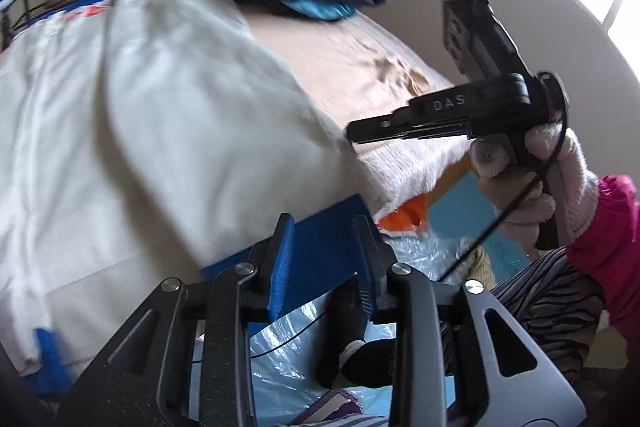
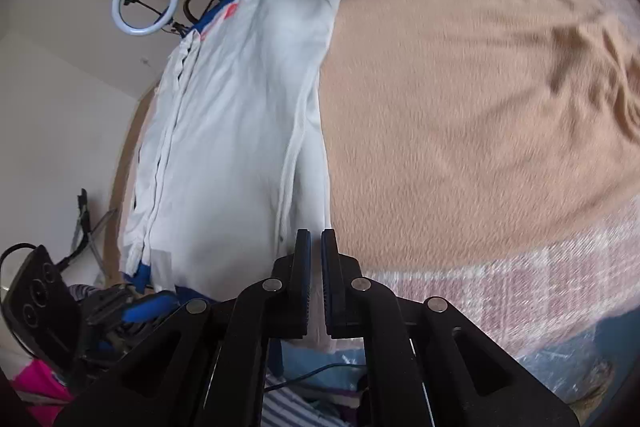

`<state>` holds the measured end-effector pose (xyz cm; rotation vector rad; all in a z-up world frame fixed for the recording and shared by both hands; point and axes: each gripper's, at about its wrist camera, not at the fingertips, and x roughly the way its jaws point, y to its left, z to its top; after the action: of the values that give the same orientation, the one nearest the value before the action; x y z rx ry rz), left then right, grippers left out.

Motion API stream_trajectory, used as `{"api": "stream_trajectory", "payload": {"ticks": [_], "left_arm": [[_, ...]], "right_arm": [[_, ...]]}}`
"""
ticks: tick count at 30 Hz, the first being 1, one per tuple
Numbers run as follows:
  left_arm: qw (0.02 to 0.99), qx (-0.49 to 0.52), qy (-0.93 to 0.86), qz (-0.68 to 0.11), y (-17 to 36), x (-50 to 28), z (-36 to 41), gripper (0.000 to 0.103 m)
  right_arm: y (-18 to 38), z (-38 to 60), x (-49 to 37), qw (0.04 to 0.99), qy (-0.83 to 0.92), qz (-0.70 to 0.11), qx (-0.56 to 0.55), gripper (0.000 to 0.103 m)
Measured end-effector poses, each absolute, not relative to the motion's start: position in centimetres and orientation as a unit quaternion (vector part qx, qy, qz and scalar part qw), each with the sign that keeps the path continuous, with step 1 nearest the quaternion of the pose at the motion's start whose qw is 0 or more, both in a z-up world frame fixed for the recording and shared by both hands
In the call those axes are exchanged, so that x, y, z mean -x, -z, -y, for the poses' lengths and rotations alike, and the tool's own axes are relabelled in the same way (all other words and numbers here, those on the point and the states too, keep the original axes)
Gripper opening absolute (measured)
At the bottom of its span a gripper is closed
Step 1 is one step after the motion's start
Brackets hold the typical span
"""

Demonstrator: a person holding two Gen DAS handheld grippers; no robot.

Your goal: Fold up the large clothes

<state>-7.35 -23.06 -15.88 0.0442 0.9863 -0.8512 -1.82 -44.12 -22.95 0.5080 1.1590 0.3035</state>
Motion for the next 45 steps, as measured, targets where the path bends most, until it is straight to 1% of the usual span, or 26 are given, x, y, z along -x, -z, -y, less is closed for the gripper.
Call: {"api": "stream_trajectory", "payload": {"ticks": [1,3,5,6,10,12,18,20,22,23,24,25,27,32,34,35,36,39,42,45], "left_arm": [[0.796,-0.029,0.398,-0.455,16.3,7.5,24.0,0.029],[0.797,-0.044,0.399,-0.452,17.0,7.6,25.3,0.030],[0.798,-0.056,0.401,-0.446,17.3,7.8,26.3,0.035],[0.799,-0.061,0.404,-0.441,17.4,7.9,26.9,0.040],[0.802,-0.071,0.408,-0.431,17.3,8.2,28.2,0.054],[0.806,-0.073,0.401,-0.430,17.4,8.1,28.9,0.055],[0.817,-0.107,0.369,-0.431,18.3,8.1,30.8,0.055],[0.817,-0.113,0.366,-0.431,18.5,8.1,31.0,0.049],[0.820,-0.117,0.364,-0.426,18.5,8.0,30.7,0.032],[0.821,-0.116,0.362,-0.425,18.5,7.9,30.5,0.026],[0.821,-0.108,0.363,-0.427,18.5,7.5,30.2,0.017],[0.819,-0.095,0.366,-0.432,18.5,7.1,29.8,0.012],[0.811,-0.056,0.376,-0.444,18.2,6.2,28.5,0.010],[0.813,-0.001,0.385,-0.436,16.0,5.8,25.8,0.008],[0.810,0.033,0.386,-0.441,15.4,5.4,24.6,0.008],[0.807,0.056,0.385,-0.444,15.1,5.2,23.8,0.008],[0.806,0.069,0.383,-0.445,14.9,5.0,23.3,0.008],[0.804,0.100,0.378,-0.447,14.3,4.4,21.7,0.008],[0.808,0.103,0.375,-0.442,13.5,4.2,21.0,0.008],[0.811,0.099,0.375,-0.438,13.1,4.4,20.7,0.008]], "right_arm": [[23.5,44.4,1.9,0.790,-0.139,-0.548,-0.239,0.005],[24.3,44.5,2.1,0.780,-0.142,-0.555,-0.251,0.012],[24.7,44.8,2.3,0.771,-0.156,-0.552,-0.278,0.014],[24.9,45.1,2.4,0.759,-0.173,-0.549,-0.305,0.016],[24.5,45.7,2.5,0.744,-0.209,-0.525,-0.357,0.016],[24.3,45.6,2.4,0.741,-0.220,-0.520,-0.364,0.013],[23.7,44.6,1.8,0.740,-0.236,-0.516,-0.361,0.013],[23.9,44.2,1.5,0.738,-0.242,-0.518,-0.359,0.013],[23.9,43.8,1.2,0.734,-0.250,-0.519,-0.360,0.013],[23.8,43.9,1.1,0.733,-0.254,-0.518,-0.362,0.013],[23.7,44.0,1.2,0.731,-0.259,-0.517,-0.362,0.013],[23.7,44.1,1.3,0.731,-0.262,-0.515,-0.361,0.013],[23.4,44.4,1.4,0.737,-0.256,-0.514,-0.357,0.013],[22.9,47.0,1.0,0.756,-0.222,-0.490,-0.374,0.013],[22.9,48.0,0.4,0.760,-0.207,-0.481,-0.386,0.028],[22.9,48.5,-0.2,0.765,-0.193,-0.475,-0.391,0.042],[22.8,48.7,-0.8,0.768,-0.184,-0.471,-0.392,0.047],[22.4,48.6,-3.9,0.773,-0.189,-0.453,-0.402,0.047],[22.5,47.7,-8.0,0.774,-0.196,-0.442,-0.408,0.047],[23.8,47.1,-12.2,0.766,-0.179,-0.445,-0.428,0.047]]}}
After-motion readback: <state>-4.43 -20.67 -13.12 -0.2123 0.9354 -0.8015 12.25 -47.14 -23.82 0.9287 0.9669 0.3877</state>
